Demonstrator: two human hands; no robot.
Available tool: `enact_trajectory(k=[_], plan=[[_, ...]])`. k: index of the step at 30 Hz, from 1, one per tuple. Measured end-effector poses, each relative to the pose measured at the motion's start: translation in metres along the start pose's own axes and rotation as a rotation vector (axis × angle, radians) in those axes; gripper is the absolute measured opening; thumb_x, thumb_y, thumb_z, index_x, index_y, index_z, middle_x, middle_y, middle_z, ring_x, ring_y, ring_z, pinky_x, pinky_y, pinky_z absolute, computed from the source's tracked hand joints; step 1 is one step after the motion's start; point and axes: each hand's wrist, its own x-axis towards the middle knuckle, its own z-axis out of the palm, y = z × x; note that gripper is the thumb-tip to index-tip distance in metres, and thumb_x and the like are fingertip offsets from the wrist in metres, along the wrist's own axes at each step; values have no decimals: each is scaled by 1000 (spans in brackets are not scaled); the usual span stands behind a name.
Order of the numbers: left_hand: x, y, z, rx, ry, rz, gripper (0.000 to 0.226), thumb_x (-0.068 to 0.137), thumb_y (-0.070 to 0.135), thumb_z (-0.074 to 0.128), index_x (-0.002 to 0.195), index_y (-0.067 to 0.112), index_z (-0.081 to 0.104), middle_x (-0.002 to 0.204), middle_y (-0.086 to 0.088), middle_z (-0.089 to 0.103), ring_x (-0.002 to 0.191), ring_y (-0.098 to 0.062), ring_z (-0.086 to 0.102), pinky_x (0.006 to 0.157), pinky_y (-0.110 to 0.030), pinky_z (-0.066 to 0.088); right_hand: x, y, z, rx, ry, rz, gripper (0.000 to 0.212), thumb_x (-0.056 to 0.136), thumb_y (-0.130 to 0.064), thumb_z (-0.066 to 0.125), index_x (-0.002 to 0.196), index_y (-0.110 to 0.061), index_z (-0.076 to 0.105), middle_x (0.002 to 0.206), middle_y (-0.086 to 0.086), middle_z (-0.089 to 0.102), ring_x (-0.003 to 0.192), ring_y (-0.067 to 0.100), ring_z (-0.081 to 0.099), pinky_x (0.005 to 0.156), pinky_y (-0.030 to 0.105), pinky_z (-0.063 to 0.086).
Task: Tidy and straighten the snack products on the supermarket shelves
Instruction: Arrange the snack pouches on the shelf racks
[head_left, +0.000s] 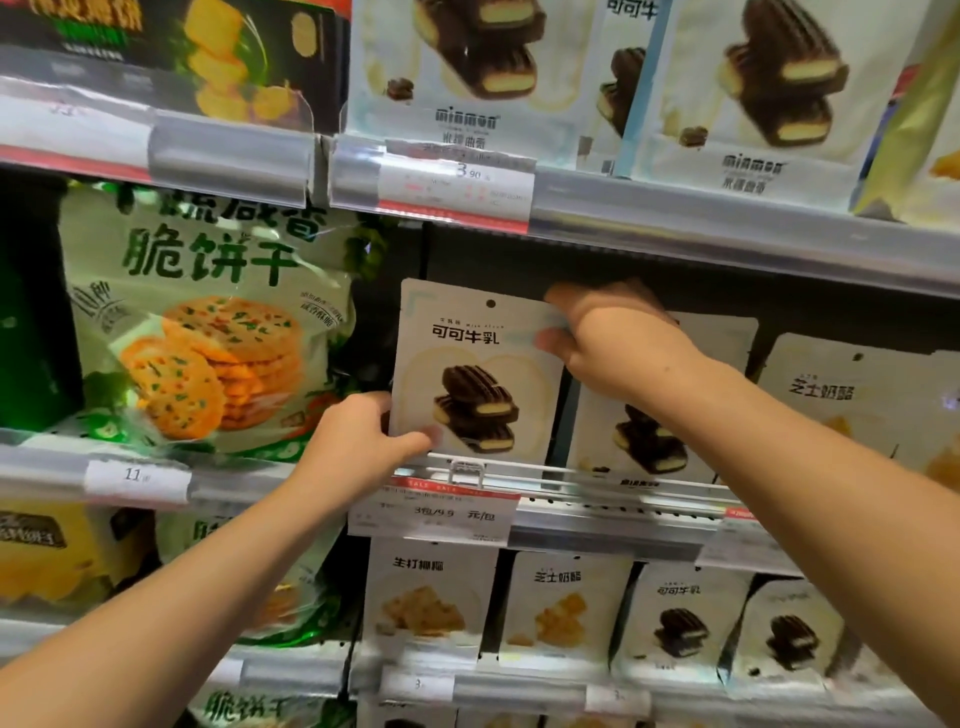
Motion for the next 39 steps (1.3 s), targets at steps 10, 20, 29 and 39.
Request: enact_trajectory(k=[10, 20, 29, 39], plan=[[-115, -69, 37, 75, 208, 551, 15, 93, 24, 53, 102, 17, 63, 93, 9, 60, 89, -2, 56, 76, -18, 47, -93, 7, 91, 323, 405, -316, 35, 87, -16, 63, 122, -14, 61, 125, 2, 60, 122, 18, 50, 108, 32, 32], [-84, -110, 105, 485, -133, 33, 21, 95, 37, 53, 101, 16, 50, 93, 2, 41, 72, -18, 51, 58, -30, 42, -114, -13, 174, 345, 372, -149, 61, 86, -11, 63, 142, -3, 38, 146, 12, 40, 140, 28, 31, 117, 53, 21], [-63, -125, 100, 508, -109, -100, 18, 93, 28, 59, 93, 14, 71, 96, -6, 64, 96, -26, 62, 73, -34, 47, -111, -18, 193, 484, 537, -148, 62, 82, -5, 64, 139, -1, 40, 148, 11, 39, 144, 27, 26, 119, 52, 17], [-86, -109, 68, 335, -52, 217, 9, 83, 19, 76, 91, 19, 75, 83, 2, 66, 75, -20, 65, 61, -27, 47, -113, -25, 194, 516, 514, -77, 46, 83, -5, 62, 128, -3, 52, 148, 13, 40, 146, 26, 20, 115, 61, 20]])
